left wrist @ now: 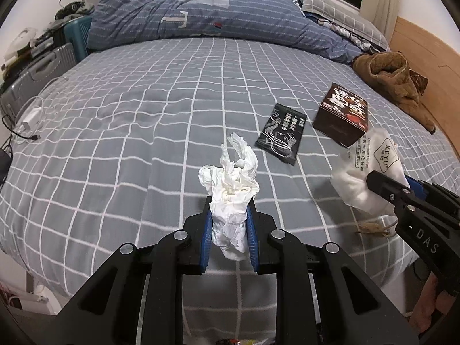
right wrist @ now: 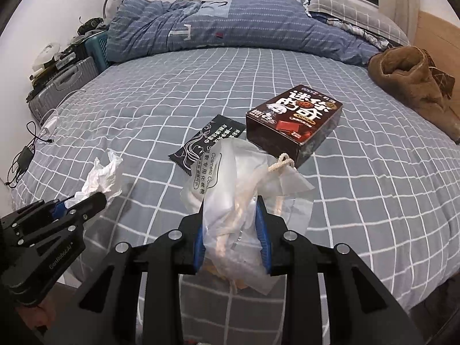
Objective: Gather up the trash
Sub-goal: 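Carry the tissue and clear bag with both tools over the trash bin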
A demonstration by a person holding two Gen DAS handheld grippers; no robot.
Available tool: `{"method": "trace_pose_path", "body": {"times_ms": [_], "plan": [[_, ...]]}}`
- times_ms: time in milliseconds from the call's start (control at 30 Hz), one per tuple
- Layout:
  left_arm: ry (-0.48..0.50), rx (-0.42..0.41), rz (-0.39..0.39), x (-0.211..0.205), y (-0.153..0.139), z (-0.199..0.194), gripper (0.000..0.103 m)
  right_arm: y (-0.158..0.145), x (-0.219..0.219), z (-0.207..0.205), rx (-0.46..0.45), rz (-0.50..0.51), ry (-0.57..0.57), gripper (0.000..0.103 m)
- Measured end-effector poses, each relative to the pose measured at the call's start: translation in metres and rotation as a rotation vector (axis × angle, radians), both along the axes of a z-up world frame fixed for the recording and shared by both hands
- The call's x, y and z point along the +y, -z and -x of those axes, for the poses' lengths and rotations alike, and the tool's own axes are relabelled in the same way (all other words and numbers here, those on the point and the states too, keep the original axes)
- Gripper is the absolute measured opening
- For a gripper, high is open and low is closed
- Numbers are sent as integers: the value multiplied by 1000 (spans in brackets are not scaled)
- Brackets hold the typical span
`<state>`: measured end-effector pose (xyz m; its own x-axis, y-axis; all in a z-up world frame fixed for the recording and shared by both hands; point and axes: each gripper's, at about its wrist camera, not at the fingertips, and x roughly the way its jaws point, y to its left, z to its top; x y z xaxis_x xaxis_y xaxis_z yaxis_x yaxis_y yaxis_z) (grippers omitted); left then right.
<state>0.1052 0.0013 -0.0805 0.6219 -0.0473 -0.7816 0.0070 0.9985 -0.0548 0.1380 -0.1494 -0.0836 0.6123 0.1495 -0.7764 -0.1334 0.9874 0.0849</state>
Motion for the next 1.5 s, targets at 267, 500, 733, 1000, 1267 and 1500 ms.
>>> {"method": "trace_pose_path", "body": {"times_ms": [267,500,733,1000,1267,1500], "plan": [[18,-2,-4,-9,-2,21,20,-7,-2,22,-9,13,6,29],[10,-5,-6,-8,-5,38,20,-12,-7,42,-18,26,0,29],[15,-6,9,-8,-9,56,20,-15,-14,67,-12,7,3,29],[12,1,20,-11,-9,85,20,-16,-14,97,-2,-4,-7,29],[8,13,32,-12,-6,113,20,-16,-12,125,10,-11,-16,29],[6,32,29,-12,1,136,20,-16,-8,146,21,-10,-31,29]]}}
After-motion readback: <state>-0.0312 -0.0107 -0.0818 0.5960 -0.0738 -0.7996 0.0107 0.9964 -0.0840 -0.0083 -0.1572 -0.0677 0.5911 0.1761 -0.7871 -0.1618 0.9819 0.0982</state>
